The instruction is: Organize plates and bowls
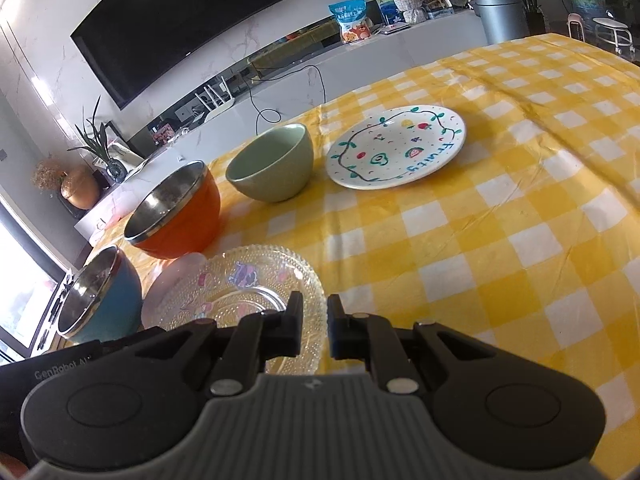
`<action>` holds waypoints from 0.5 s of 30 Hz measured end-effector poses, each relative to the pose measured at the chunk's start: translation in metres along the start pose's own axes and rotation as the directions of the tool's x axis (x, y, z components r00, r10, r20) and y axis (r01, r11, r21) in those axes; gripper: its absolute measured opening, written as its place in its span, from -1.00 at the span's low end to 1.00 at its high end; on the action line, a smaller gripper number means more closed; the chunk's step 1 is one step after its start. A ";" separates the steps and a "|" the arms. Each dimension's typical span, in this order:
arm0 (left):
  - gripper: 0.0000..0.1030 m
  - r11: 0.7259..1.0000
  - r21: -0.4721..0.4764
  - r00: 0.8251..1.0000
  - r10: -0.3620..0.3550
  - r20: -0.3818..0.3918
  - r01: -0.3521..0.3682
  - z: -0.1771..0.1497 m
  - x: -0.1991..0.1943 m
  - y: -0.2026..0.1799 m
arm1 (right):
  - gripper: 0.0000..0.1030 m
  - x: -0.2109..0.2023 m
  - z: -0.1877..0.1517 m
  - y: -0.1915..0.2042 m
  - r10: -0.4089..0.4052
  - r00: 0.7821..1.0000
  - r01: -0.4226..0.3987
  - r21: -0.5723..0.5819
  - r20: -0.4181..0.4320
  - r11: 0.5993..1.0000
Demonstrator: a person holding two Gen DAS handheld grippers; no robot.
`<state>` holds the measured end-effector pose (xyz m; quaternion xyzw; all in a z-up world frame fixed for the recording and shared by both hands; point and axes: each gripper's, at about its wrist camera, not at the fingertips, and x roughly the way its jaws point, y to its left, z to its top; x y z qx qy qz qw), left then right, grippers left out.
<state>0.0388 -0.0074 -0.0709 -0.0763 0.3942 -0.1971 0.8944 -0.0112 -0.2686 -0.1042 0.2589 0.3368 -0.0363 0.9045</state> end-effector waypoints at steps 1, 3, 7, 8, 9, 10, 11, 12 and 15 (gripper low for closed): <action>-0.69 1.000 -0.002 1.000 0.005 0.000 -0.005 -0.001 -0.004 0.002 | -0.80 -0.002 -0.003 0.003 0.005 1.000 -0.005 -0.005 -0.004 1.000; -0.69 1.000 -0.014 1.000 0.017 -0.001 -0.017 -0.005 -0.012 0.007 | -0.79 -0.007 -0.009 0.010 0.014 1.000 -0.014 -0.016 -0.012 1.000; -0.69 0.999 -0.032 0.999 0.041 -0.004 -0.041 -0.012 -0.027 0.017 | -0.79 -0.013 -0.021 0.023 0.032 0.999 -0.033 -0.046 -0.031 0.998; -0.69 0.998 -0.038 0.999 0.047 -0.003 -0.047 -0.014 -0.031 0.020 | -0.79 -0.014 -0.024 0.026 0.037 0.999 -0.039 -0.050 -0.038 0.998; -0.69 0.998 -0.045 0.999 0.052 -0.001 -0.052 -0.016 -0.034 0.023 | -0.79 -0.015 -0.026 0.030 0.042 0.998 -0.044 -0.054 -0.044 0.998; -0.69 0.997 -0.049 0.998 0.058 0.000 -0.058 -0.016 -0.037 0.026 | -0.79 -0.015 -0.029 0.033 0.046 0.998 -0.049 -0.057 -0.050 0.997; -0.69 0.996 -0.054 0.998 0.065 0.002 -0.065 -0.017 -0.040 0.029 | -0.79 -0.015 -0.031 0.037 0.050 0.997 -0.053 -0.060 -0.055 0.997; -0.69 0.996 -0.060 0.997 0.071 0.004 -0.071 -0.018 -0.042 0.032 | -0.79 -0.016 -0.032 0.041 0.054 0.997 -0.057 -0.064 -0.060 0.996; -0.69 0.994 -0.070 0.996 0.087 0.013 -0.086 -0.019 -0.050 0.042 | -0.79 -0.015 -0.037 0.054 0.065 0.995 -0.070 -0.079 -0.071 0.994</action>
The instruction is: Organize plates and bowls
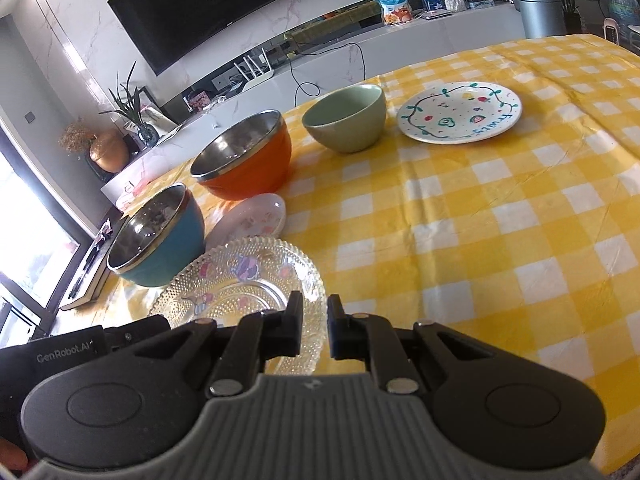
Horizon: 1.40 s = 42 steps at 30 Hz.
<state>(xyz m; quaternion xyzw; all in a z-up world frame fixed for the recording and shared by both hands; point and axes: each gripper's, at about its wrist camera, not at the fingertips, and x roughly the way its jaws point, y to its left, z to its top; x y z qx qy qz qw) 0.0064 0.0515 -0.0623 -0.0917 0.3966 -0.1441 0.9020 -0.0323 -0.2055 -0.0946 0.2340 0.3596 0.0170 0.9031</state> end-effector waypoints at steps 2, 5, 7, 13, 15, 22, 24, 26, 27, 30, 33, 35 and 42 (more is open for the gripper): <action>-0.69 1.000 -0.010 1.000 0.013 0.004 -0.013 -0.001 -0.003 0.007 | -0.79 0.002 -0.002 0.007 0.008 1.000 -0.008 -0.007 -0.009 1.000; -0.69 0.999 -0.043 1.000 0.030 0.007 -0.029 -0.002 -0.005 0.020 | -0.80 0.007 -0.006 0.019 0.015 1.000 -0.015 -0.022 -0.028 1.000; -0.69 0.997 -0.068 0.999 0.035 0.007 -0.035 -0.002 -0.006 0.030 | -0.79 0.011 -0.008 0.026 0.017 0.999 -0.018 -0.032 -0.041 0.999; -0.69 0.993 -0.109 0.999 0.052 -0.005 -0.053 -0.005 -0.003 0.050 | -0.80 0.023 -0.014 0.042 0.018 0.997 -0.023 -0.054 -0.076 0.998; -0.69 0.991 -0.119 0.998 0.057 -0.008 -0.057 -0.005 -0.001 0.055 | -0.80 0.025 -0.016 0.046 0.018 0.996 -0.023 -0.061 -0.084 0.998; -0.69 0.988 -0.129 0.997 0.080 -0.014 -0.082 -0.008 0.004 0.066 | -0.80 0.038 -0.021 0.053 0.012 0.993 -0.019 -0.066 -0.114 0.998; -0.69 0.987 -0.131 0.996 0.091 -0.011 -0.091 -0.008 0.004 0.069 | -0.80 0.040 -0.022 0.056 0.013 0.993 -0.022 -0.073 -0.119 0.997; -0.69 0.986 -0.134 0.995 0.096 -0.008 -0.096 -0.007 0.004 0.072 | -0.80 0.042 -0.023 0.059 0.017 0.992 -0.026 -0.075 -0.122 0.997; -0.69 0.986 -0.136 0.995 0.098 -0.008 -0.099 -0.007 0.003 0.073 | -0.80 0.043 -0.023 0.060 0.019 0.992 -0.028 -0.076 -0.123 0.997; -0.68 0.985 -0.141 0.995 0.098 -0.016 -0.100 -0.008 0.006 0.076 | -0.80 0.048 -0.023 0.062 0.016 0.992 -0.027 -0.084 -0.128 0.996; -0.67 0.984 -0.150 0.995 0.093 -0.022 -0.095 -0.008 0.007 0.078 | -0.80 0.048 -0.024 0.065 0.009 0.992 -0.022 -0.106 -0.123 0.994; -0.67 0.984 -0.146 0.995 0.099 -0.026 -0.102 -0.007 0.007 0.076 | -0.79 0.048 -0.024 0.066 0.005 0.992 -0.019 -0.111 -0.124 0.994; -0.43 0.984 -0.135 0.993 0.118 0.007 -0.116 -0.003 -0.002 0.069 | -0.50 0.038 -0.020 0.064 0.011 0.996 -0.021 -0.123 -0.083 0.992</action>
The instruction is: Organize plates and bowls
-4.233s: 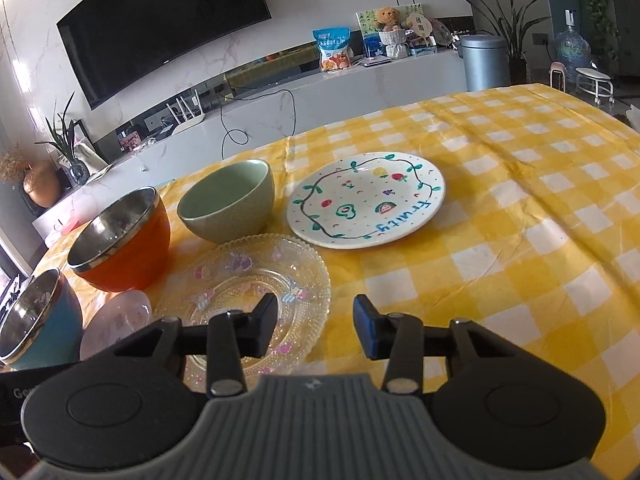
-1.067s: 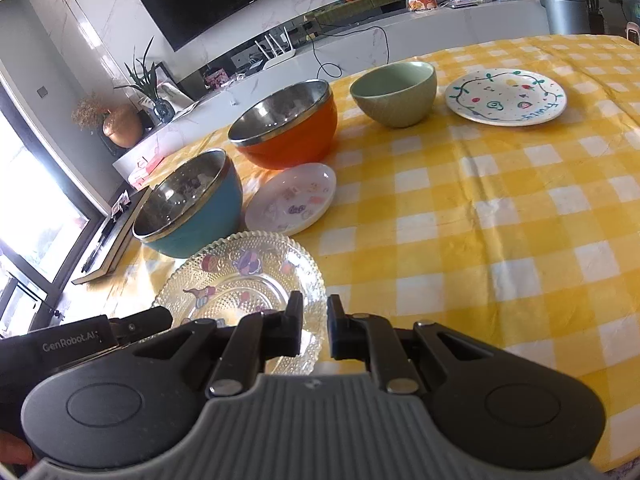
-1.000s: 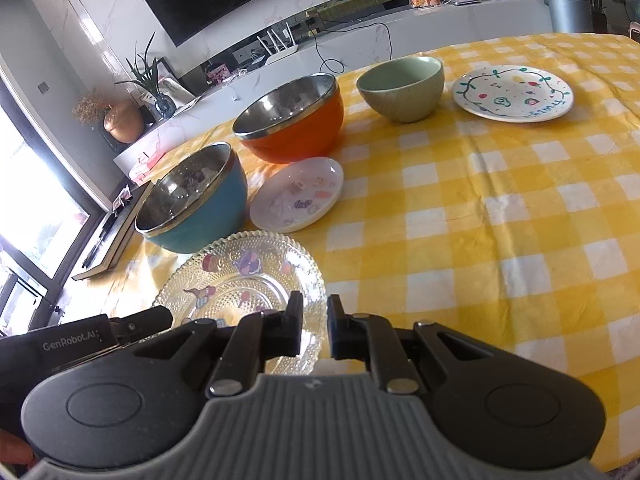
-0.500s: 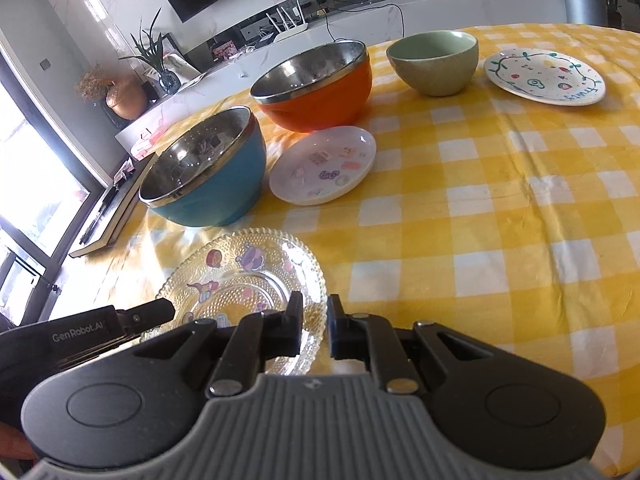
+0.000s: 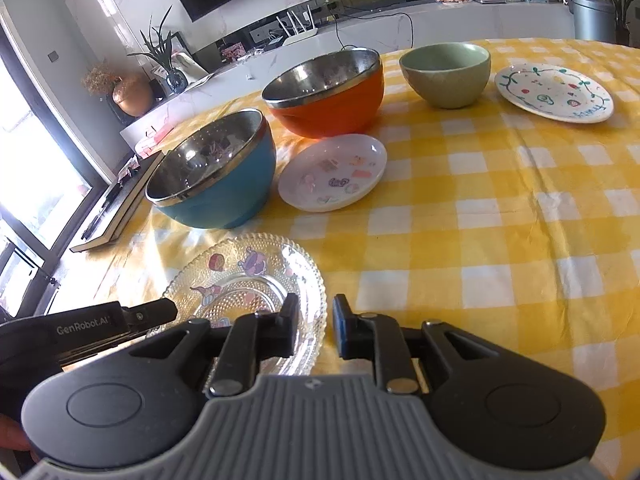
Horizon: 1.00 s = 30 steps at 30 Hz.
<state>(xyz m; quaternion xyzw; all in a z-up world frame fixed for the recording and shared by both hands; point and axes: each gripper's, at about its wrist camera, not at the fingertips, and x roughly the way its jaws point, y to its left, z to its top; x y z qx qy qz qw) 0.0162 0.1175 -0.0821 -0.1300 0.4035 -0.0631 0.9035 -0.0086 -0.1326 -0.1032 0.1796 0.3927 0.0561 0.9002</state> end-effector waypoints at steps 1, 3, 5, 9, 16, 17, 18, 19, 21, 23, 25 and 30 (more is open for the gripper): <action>-0.41 1.000 0.012 1.000 0.006 0.016 -0.006 0.001 -0.004 -0.003 | -0.48 -0.002 0.001 -0.001 0.000 1.000 0.000 0.003 0.007 1.000; -0.35 0.999 0.042 0.999 0.020 0.051 -0.022 0.003 -0.012 -0.011 | -0.46 -0.007 0.002 -0.005 0.003 1.000 -0.003 0.015 0.018 1.000; -0.34 0.998 0.064 0.997 0.016 0.078 -0.021 0.005 -0.019 -0.019 | -0.41 -0.011 0.004 -0.009 0.003 0.999 -0.004 0.026 0.033 1.000; -0.30 0.995 0.101 0.995 -0.021 0.099 0.011 0.008 -0.030 -0.036 | -0.39 -0.022 0.005 -0.015 0.009 0.998 -0.011 0.029 0.064 1.000; -0.24 0.983 0.178 0.993 -0.062 0.103 0.043 0.004 -0.038 -0.068 | -0.13 -0.044 0.011 -0.024 -0.021 0.989 0.020 0.006 0.149 1.000; -0.24 0.982 0.185 0.992 -0.066 0.103 0.046 0.004 -0.038 -0.071 | -0.13 -0.048 0.012 -0.026 -0.025 0.986 0.024 0.005 0.162 1.000; -0.23 0.980 0.191 0.992 -0.071 0.103 0.051 0.004 -0.038 -0.075 | -0.13 -0.051 0.013 -0.029 -0.030 0.984 0.029 0.004 0.173 1.000; -0.23 0.979 0.196 0.992 -0.078 0.101 0.057 0.004 -0.038 -0.078 | -0.12 -0.054 0.013 -0.031 -0.034 0.982 0.034 0.004 0.183 0.999; -0.23 0.977 0.204 0.991 -0.091 0.098 0.070 0.003 -0.039 -0.085 | -0.08 -0.059 0.015 -0.037 -0.048 0.978 0.046 0.013 0.202 0.999; -0.23 0.973 0.217 0.990 -0.105 0.095 0.082 0.001 -0.040 -0.093 | -0.02 -0.063 0.016 -0.045 -0.060 0.974 0.056 0.025 0.216 0.998; -0.23 0.969 0.231 0.989 -0.117 0.091 0.093 0.000 -0.039 -0.101 | 0.13 -0.067 0.019 -0.051 -0.067 0.972 0.060 0.035 0.226 0.998; -0.22 0.959 0.255 0.986 -0.149 0.075 0.125 -0.001 -0.033 -0.121 | 0.21 -0.073 0.024 -0.067 -0.122 0.961 0.114 0.047 0.248 0.992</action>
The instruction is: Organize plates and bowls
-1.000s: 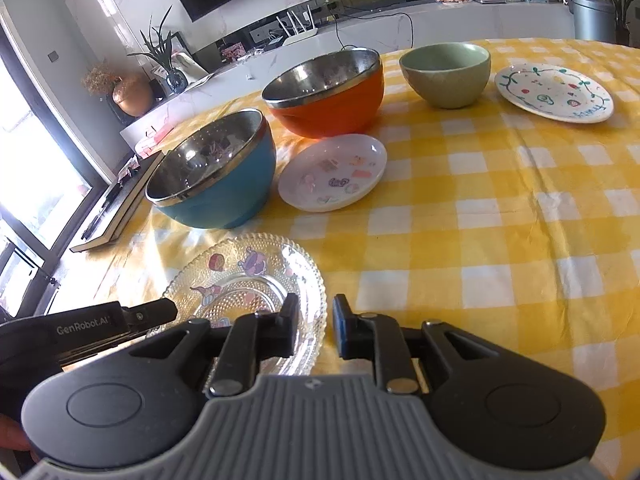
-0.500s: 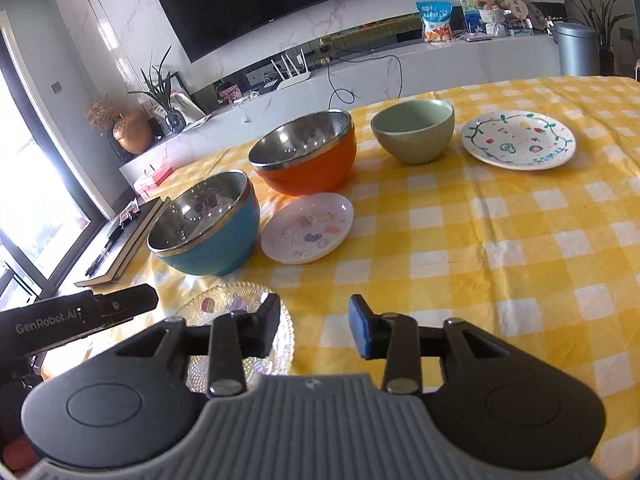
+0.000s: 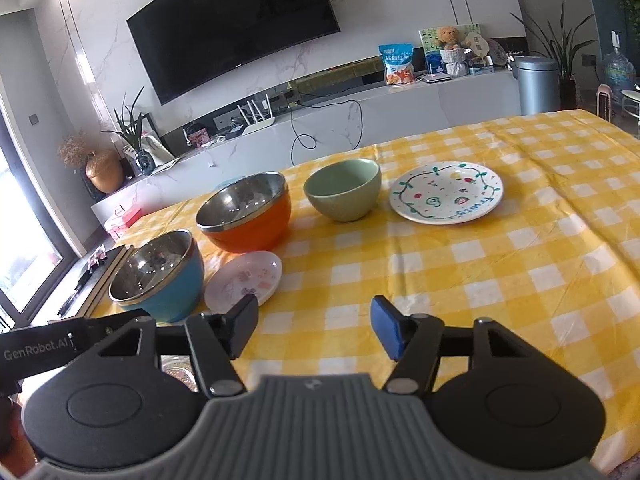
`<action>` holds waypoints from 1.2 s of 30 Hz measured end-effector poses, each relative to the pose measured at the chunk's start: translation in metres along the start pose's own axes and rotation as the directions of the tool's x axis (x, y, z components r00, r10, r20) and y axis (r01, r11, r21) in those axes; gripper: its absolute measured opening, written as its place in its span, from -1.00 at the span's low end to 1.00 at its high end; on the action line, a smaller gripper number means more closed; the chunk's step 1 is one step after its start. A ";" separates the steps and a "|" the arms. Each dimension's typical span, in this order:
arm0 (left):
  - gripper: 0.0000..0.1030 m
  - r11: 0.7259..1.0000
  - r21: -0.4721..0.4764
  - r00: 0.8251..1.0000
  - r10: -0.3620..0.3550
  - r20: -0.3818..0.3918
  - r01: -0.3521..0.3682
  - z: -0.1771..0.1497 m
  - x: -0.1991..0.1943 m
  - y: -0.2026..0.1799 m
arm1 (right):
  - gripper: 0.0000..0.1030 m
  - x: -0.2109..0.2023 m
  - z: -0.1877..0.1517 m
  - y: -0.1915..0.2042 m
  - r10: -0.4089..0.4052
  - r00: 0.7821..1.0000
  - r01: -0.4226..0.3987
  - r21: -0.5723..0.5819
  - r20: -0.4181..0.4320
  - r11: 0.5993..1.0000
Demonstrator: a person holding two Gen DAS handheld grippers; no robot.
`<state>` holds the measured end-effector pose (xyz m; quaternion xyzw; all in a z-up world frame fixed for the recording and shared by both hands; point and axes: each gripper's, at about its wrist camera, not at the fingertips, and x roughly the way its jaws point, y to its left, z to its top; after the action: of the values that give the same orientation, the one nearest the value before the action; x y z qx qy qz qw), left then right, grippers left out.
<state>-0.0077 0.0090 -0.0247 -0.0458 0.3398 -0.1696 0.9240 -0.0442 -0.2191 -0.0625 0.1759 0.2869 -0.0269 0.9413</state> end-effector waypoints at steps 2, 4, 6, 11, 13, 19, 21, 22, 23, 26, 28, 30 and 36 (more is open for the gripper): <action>-0.18 1.000 0.009 1.000 -0.008 -0.007 0.008 0.002 0.006 -0.007 | 0.21 0.001 0.003 -0.005 -0.025 1.000 0.025 -0.008 0.006 1.000; -0.09 1.000 0.016 1.000 -0.013 -0.014 0.013 0.004 0.011 -0.012 | 0.21 0.003 0.006 -0.011 -0.051 0.999 0.052 -0.011 0.010 0.999; -0.08 1.000 0.018 1.000 -0.014 -0.018 0.014 0.005 0.017 -0.018 | 0.21 0.005 0.009 -0.017 -0.072 0.997 0.072 -0.011 0.016 0.997; -0.08 0.999 0.012 0.999 -0.036 -0.037 0.037 0.011 0.033 -0.028 | 0.21 0.011 0.012 -0.032 -0.127 0.991 0.127 -0.010 0.037 0.992; -0.08 0.999 0.013 0.998 -0.043 -0.043 0.044 0.014 0.041 -0.031 | 0.21 0.016 0.014 -0.038 -0.149 0.988 0.149 -0.014 0.037 0.989; -0.08 0.997 0.007 0.995 -0.071 -0.074 0.072 0.021 0.066 -0.044 | 0.21 0.033 0.024 -0.063 -0.165 0.986 0.165 0.003 -0.010 0.986; -0.08 0.996 -0.006 0.992 -0.091 -0.082 0.091 0.024 0.076 -0.047 | 0.21 0.038 0.028 -0.071 -0.159 0.987 0.160 0.013 -0.016 0.987; -0.08 0.995 -0.015 0.991 -0.103 -0.084 0.102 0.025 0.081 -0.048 | 0.21 0.040 0.030 -0.074 -0.160 0.987 0.160 0.017 -0.017 0.987; -0.08 0.993 -0.024 0.990 -0.115 -0.084 0.114 0.027 0.086 -0.050 | 0.20 0.043 0.032 -0.077 -0.162 0.987 0.162 0.019 -0.019 0.987; -0.08 0.988 -0.047 0.985 -0.149 -0.089 0.145 0.030 0.101 -0.057 | 0.13 0.052 0.038 -0.088 -0.167 0.986 0.168 0.028 -0.023 0.985; -0.09 0.986 -0.058 0.982 -0.164 -0.090 0.159 0.033 0.111 -0.063 | 0.04 0.059 0.043 -0.094 -0.164 0.986 0.165 0.034 -0.027 0.986; -0.11 0.983 -0.068 0.980 -0.176 -0.092 0.170 0.037 0.123 -0.070 | -0.01 0.066 0.051 -0.101 -0.165 0.986 0.166 0.042 -0.028 0.985; -0.15 0.976 -0.115 0.974 -0.200 -0.107 0.187 0.047 0.161 -0.084 | -0.20 0.090 0.076 -0.126 -0.182 0.983 0.183 0.071 -0.029 0.980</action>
<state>0.1138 -0.1269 -0.0703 -0.1168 0.3963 -0.2433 0.8776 0.0524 -0.3593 -0.0929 0.1835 0.3110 -0.1217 0.9246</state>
